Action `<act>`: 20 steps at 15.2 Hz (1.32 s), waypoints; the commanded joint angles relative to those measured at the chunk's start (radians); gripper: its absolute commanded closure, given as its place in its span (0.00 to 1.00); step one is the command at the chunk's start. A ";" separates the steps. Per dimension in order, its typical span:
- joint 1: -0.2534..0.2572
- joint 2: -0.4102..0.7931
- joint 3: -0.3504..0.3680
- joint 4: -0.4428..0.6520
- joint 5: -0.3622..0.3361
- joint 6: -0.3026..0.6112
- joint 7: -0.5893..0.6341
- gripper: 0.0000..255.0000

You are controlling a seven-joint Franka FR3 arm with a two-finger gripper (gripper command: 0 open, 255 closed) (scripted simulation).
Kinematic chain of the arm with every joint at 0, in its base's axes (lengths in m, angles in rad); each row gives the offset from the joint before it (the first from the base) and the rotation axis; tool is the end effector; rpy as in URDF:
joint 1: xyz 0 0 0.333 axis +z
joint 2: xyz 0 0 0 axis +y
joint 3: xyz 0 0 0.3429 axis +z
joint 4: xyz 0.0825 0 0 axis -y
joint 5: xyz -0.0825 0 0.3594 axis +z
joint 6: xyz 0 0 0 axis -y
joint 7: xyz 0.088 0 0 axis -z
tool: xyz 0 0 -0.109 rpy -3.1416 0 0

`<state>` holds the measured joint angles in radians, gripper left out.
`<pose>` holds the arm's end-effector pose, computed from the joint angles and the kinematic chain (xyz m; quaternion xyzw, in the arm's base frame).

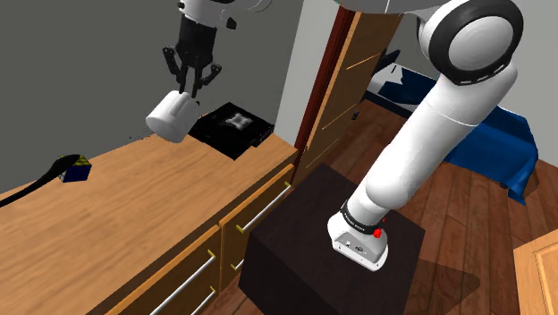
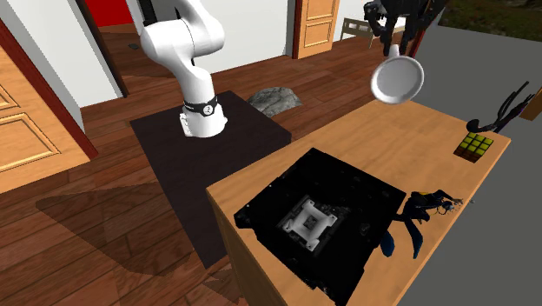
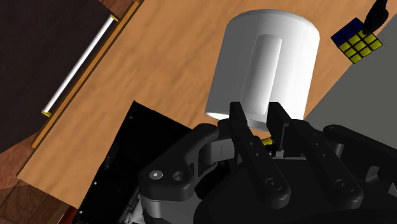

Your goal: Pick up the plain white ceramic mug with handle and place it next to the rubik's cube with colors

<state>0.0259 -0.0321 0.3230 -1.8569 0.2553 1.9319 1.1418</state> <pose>0.5007 0.2037 0.5701 -0.8994 0.4182 0.0403 0.1210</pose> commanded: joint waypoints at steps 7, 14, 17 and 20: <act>0.110 0.226 0.082 0.255 -0.118 0.001 0.220 1.00; 0.261 0.480 0.101 0.595 -0.252 -0.076 0.387 1.00; 0.314 0.564 0.096 0.708 -0.287 -0.102 0.423 1.00; 0.307 0.556 0.096 0.654 -0.283 -0.058 0.418 1.00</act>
<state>0.3324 0.5217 0.4194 -1.1933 -0.0271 1.8618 1.5592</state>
